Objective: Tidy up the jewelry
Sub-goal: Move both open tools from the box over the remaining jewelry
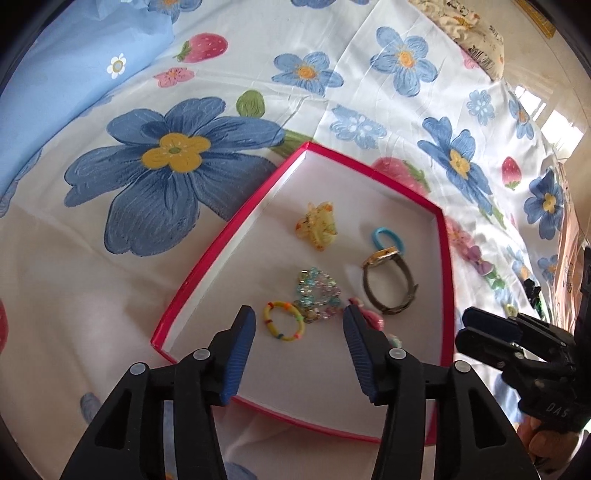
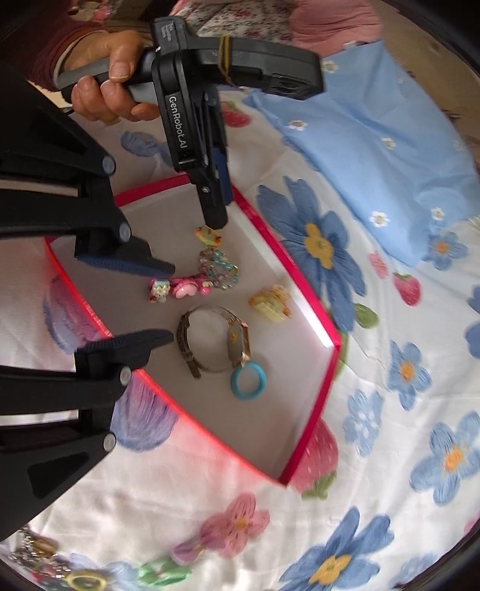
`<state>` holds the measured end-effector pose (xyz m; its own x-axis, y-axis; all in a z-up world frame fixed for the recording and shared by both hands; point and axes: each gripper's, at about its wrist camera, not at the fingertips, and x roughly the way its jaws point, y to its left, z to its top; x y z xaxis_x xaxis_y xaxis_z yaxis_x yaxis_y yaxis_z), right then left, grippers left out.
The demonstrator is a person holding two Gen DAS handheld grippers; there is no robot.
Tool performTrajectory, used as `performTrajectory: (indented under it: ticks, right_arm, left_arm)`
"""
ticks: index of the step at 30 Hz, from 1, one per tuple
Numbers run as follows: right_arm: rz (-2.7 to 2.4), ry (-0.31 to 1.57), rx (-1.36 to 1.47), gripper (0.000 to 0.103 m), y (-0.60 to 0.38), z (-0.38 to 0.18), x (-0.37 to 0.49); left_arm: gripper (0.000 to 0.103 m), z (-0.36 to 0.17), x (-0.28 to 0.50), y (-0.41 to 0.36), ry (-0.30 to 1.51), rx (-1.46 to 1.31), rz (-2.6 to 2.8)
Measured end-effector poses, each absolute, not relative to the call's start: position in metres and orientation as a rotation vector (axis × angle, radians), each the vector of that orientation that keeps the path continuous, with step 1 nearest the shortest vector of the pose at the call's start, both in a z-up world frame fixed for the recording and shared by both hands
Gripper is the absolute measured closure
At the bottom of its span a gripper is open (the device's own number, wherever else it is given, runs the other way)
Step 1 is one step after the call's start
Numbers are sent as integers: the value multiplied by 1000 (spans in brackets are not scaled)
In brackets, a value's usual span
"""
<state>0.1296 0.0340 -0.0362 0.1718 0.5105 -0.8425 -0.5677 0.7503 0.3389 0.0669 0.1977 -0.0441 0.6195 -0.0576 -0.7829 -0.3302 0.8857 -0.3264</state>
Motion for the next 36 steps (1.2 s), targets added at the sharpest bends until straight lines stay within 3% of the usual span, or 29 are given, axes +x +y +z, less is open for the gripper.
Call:
performTrajectory:
  ticks: [8, 36]
  right_arm:
    - [634, 1111, 60, 54, -31, -16, 118]
    - [226, 1066, 184, 53, -242, -7, 81]
  left_arm:
    - [50, -26, 54, 168, 888, -457, 102]
    - [47, -13, 108, 37, 966, -250, -127]
